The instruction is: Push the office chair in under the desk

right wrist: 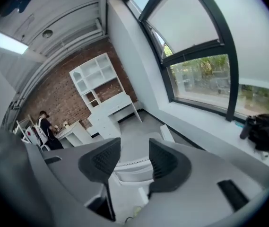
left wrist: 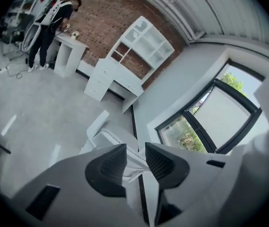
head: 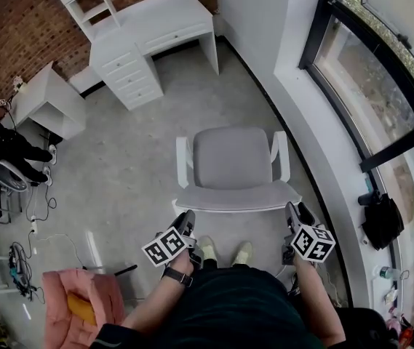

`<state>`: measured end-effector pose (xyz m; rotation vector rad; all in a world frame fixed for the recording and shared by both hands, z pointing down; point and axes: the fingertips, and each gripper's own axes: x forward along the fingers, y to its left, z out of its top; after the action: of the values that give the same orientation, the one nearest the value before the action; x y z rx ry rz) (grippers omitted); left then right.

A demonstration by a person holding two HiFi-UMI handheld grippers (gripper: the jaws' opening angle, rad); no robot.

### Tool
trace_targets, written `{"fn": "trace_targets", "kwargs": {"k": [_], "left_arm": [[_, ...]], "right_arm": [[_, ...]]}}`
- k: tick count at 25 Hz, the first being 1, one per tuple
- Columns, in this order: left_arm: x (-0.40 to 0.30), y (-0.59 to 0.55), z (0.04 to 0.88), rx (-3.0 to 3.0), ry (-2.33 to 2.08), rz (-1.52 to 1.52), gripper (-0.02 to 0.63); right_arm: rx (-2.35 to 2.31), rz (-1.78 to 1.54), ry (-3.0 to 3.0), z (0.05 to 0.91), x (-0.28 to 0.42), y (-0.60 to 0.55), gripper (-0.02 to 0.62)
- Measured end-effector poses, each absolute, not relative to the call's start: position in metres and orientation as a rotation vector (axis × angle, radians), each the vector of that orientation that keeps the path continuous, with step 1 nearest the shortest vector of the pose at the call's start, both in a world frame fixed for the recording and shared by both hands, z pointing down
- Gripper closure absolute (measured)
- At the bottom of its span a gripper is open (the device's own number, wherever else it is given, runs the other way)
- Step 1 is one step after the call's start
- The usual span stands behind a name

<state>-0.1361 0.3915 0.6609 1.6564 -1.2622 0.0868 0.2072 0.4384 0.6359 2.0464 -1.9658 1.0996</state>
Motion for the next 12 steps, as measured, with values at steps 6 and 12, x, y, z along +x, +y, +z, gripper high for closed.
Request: {"fn": "trace_targets", "kwargs": {"k": [6,12], "left_arm": [[-0.138,0.382,0.679,1.501,-1.231,-0.008,0.424],[-0.143,0.374,0.694,1.408,-1.275,-0.028,0.423]], "right_arm": [[2.141,1.489,-1.793,0.676,0.219,0.449,0.388],[2.16,1.816,-1.74,0.695,0.216,0.447,0.382]]}}
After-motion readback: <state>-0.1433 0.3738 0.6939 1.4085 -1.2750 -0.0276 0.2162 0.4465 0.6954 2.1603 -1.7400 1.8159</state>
